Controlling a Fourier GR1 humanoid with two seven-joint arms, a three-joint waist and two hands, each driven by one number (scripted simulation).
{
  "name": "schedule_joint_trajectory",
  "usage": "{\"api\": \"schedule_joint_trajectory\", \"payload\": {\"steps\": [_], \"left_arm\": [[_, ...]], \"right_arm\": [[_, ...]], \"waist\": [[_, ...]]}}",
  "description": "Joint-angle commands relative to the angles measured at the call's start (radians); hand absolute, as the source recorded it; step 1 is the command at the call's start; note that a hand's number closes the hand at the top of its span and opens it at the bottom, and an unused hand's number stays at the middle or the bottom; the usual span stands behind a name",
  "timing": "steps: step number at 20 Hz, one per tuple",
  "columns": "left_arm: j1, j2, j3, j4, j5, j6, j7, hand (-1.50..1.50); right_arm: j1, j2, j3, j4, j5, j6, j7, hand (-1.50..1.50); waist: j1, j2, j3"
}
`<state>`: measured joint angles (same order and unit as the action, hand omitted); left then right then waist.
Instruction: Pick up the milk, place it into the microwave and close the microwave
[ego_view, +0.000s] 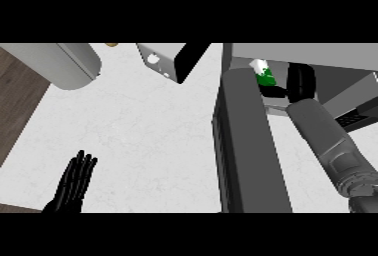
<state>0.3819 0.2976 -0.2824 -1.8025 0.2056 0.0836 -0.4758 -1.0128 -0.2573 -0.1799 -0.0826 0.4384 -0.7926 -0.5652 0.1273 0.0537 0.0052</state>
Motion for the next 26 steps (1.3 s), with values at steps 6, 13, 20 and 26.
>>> {"api": "schedule_joint_trajectory", "payload": {"steps": [6,13,20,26], "left_arm": [[-0.020,-0.017,-0.021,0.024,-0.019,-0.001,-0.002,-1.50],[-0.054,-0.037,-0.048,0.024,-0.024,-0.015,-0.005,-1.50],[-0.025,-0.038,-0.068,0.010,-0.034,-0.023,-0.019,-1.50],[-0.021,-0.067,-0.116,-0.006,-0.083,0.008,-0.006,-1.50]], "right_arm": [[-0.043,0.024,-0.008,0.009,-0.010,0.161,-0.019,-1.50],[0.039,0.051,-0.086,-0.044,-0.092,0.244,-0.177,-1.50],[0.131,0.059,-0.149,-0.041,-0.157,0.344,-0.284,-1.50],[0.170,0.031,-0.186,-0.035,-0.193,0.439,-0.319,-1.50]], "waist": [[-0.001,-0.001,0.001],[-0.028,-0.005,0.002],[-0.042,-0.017,0.001],[-0.056,-0.025,0.000]]}}
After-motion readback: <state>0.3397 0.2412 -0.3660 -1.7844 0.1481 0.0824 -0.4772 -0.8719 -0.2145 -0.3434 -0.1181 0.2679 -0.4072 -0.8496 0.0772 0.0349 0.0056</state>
